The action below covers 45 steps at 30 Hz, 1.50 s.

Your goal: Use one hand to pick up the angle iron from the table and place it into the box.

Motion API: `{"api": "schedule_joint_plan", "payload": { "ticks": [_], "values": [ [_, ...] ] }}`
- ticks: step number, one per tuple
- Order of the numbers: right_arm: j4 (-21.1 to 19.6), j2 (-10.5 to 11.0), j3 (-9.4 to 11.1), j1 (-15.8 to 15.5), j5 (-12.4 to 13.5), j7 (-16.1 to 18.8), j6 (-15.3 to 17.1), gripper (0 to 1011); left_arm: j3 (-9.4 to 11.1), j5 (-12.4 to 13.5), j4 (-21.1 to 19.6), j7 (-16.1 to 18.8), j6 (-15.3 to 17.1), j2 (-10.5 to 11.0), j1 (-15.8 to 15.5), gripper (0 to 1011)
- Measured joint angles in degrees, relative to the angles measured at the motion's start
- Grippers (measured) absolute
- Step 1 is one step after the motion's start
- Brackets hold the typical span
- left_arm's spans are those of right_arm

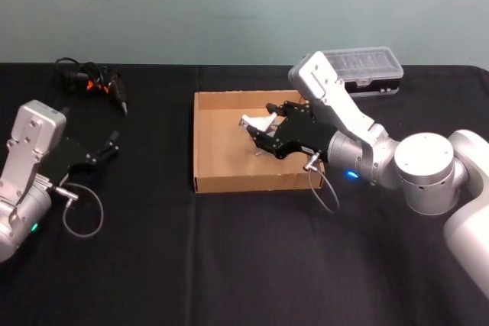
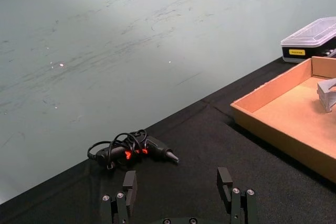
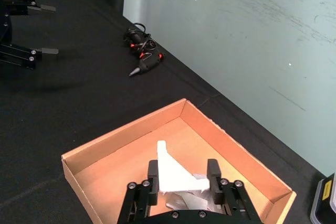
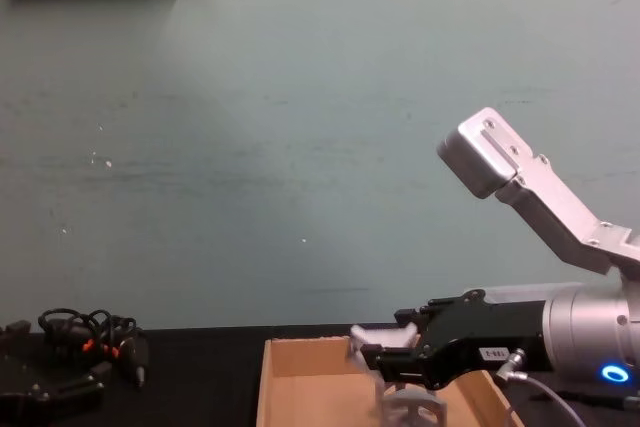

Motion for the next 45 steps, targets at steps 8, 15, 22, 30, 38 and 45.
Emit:
{"api": "schedule_joint_plan", "payload": {
  "ticks": [8, 15, 22, 30, 38, 45],
  "values": [
    [-0.38, 0.16, 0.05, -0.22, 0.10, -0.21, 0.20, 805, 0.00, 0.00, 0.00, 0.00, 0.00, 0.00, 0.00, 1000],
    [-0.55, 0.22, 0.08, -0.33, 0.15, -0.31, 0.30, 972, 0.00, 0.00, 0.00, 0.00, 0.00, 0.00, 0.00, 1000],
    [-0.66, 0.26, 0.10, -0.37, 0.17, -0.34, 0.35, 1000, 0.00, 0.00, 0.00, 0.00, 0.00, 0.00, 0.00, 1000],
    [-0.71, 0.29, 0.10, -0.41, 0.19, -0.38, 0.39, 1000, 0.00, 0.00, 0.00, 0.00, 0.00, 0.00, 0.00, 1000],
    [-3.89, 0.42, 1.14, -3.06, -0.24, -2.37, 1.23, 1002, 0.00, 0.00, 0.00, 0.00, 0.00, 0.00, 0.00, 1000],
    [-9.04, 0.17, 2.15, -7.36, -4.19, -8.84, 2.87, 1000, 0.00, 0.00, 0.00, 0.00, 0.00, 0.00, 0.00, 1000]
  ]
}}
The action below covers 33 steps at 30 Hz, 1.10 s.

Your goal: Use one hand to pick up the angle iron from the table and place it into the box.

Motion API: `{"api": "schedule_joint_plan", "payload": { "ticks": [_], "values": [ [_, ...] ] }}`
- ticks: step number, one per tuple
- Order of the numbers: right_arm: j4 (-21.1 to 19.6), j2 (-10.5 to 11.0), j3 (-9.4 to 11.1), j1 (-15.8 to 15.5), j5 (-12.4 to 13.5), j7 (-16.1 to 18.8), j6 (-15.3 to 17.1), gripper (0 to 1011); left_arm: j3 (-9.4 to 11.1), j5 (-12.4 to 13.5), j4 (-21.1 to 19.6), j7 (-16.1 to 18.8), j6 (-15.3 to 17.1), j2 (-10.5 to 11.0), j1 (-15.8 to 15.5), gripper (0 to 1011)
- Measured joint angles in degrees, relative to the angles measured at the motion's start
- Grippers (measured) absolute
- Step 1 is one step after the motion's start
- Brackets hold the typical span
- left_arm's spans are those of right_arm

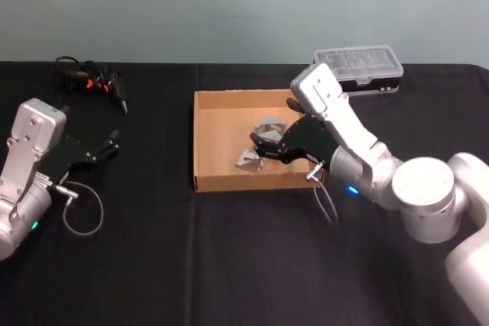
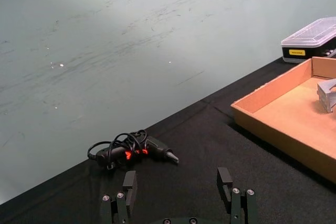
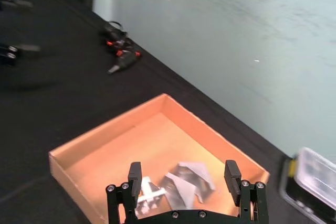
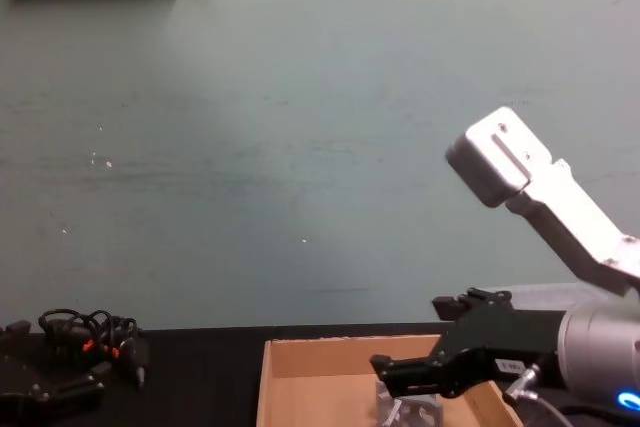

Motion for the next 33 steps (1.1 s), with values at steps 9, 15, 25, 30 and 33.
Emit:
{"api": "schedule_joint_plan", "payload": {
  "ticks": [9, 15, 25, 30, 33],
  "values": [
    [-4.57, -1.42, 0.00, -4.53, -8.74, -11.82, 2.32, 1002, 0.00, 0.00, 0.00, 0.00, 0.00, 0.00, 0.00, 1000],
    [-5.01, -2.29, -0.18, -6.49, -13.46, -17.44, 1.15, 1000, 0.00, 0.00, 0.00, 0.00, 0.00, 0.00, 0.00, 1000],
    [-4.43, -2.76, -0.19, -7.02, -15.28, -18.82, 0.23, 1000, 0.00, 0.00, 0.00, 0.00, 0.00, 0.00, 0.00, 1000],
    [-4.49, -2.75, -0.21, -7.00, -15.19, -18.78, 0.29, 1000, 0.00, 0.00, 0.00, 0.00, 0.00, 0.00, 0.00, 1000],
    [-4.51, -2.73, -0.22, -6.99, -15.14, -18.74, 0.32, 1000, 0.00, 0.00, 0.00, 0.00, 0.00, 0.00, 0.00, 1000]
  ]
}}
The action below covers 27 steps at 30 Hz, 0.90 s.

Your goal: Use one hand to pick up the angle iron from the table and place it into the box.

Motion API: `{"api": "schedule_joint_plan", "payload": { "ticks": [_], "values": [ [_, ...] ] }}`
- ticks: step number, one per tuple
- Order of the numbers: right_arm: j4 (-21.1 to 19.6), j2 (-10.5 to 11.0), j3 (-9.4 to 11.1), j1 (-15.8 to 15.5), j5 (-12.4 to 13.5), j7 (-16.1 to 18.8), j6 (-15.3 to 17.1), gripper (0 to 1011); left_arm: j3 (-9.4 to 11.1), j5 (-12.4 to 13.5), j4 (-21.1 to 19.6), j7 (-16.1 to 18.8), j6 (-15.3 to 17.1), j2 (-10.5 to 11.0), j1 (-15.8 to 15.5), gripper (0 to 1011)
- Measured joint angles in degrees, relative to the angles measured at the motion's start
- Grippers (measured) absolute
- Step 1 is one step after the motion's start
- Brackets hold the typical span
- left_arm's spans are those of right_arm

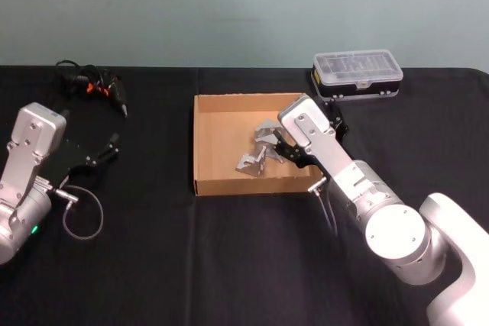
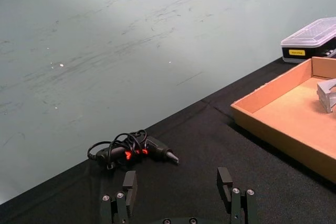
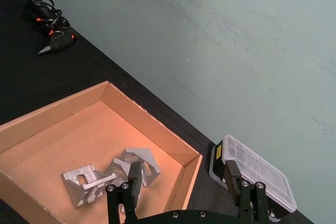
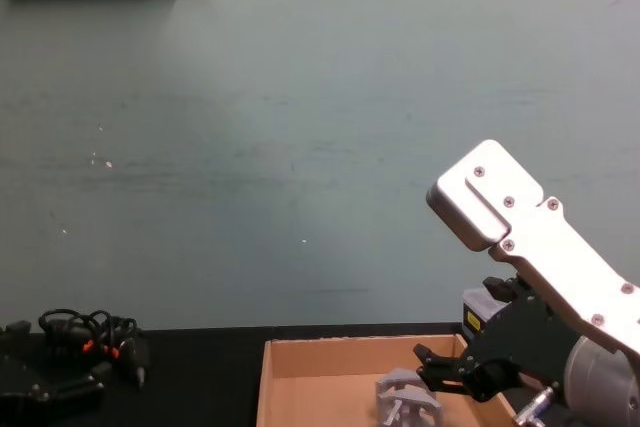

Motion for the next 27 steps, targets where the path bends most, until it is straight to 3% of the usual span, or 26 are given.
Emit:
{"api": "schedule_joint_plan", "payload": {
  "ticks": [27],
  "values": [
    [-0.11, 0.07, -0.01, 0.07, 0.23, 0.10, 0.15, 1000, 0.00, 0.00, 0.00, 0.00, 0.00, 0.00, 0.00, 1000]
  ]
}}
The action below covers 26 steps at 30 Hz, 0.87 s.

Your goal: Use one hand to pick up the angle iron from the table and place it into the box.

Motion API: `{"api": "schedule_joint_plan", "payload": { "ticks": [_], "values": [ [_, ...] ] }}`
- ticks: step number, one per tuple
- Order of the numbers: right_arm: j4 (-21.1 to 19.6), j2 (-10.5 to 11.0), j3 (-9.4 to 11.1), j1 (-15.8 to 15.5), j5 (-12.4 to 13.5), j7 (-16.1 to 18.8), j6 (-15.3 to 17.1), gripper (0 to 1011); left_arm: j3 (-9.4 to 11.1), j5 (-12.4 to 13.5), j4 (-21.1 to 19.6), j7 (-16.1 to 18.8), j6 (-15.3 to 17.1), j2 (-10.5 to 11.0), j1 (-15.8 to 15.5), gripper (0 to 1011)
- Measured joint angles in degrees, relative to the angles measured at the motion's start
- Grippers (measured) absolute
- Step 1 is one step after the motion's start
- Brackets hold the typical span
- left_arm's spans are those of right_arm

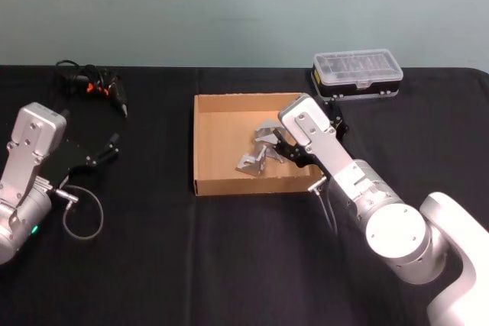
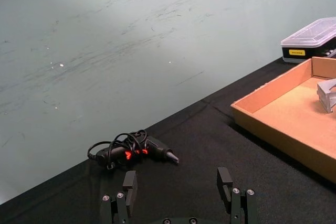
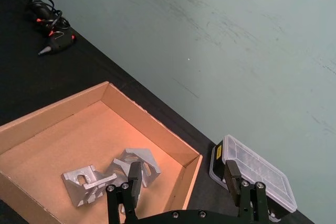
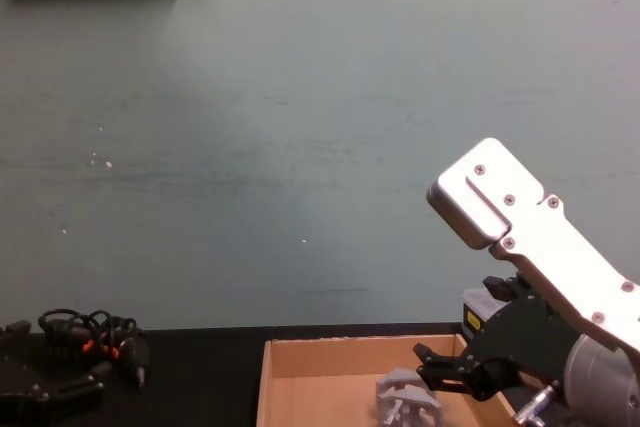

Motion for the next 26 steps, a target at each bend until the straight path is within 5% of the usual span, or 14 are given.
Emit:
{"api": "schedule_joint_plan", "payload": {
  "ticks": [26],
  "values": [
    [0.00, 0.00, 0.00, 0.00, 0.02, 0.00, -0.01, 1002, 0.00, 0.00, 0.00, 0.00, 0.00, 0.00, 0.00, 1000]
  ]
}}
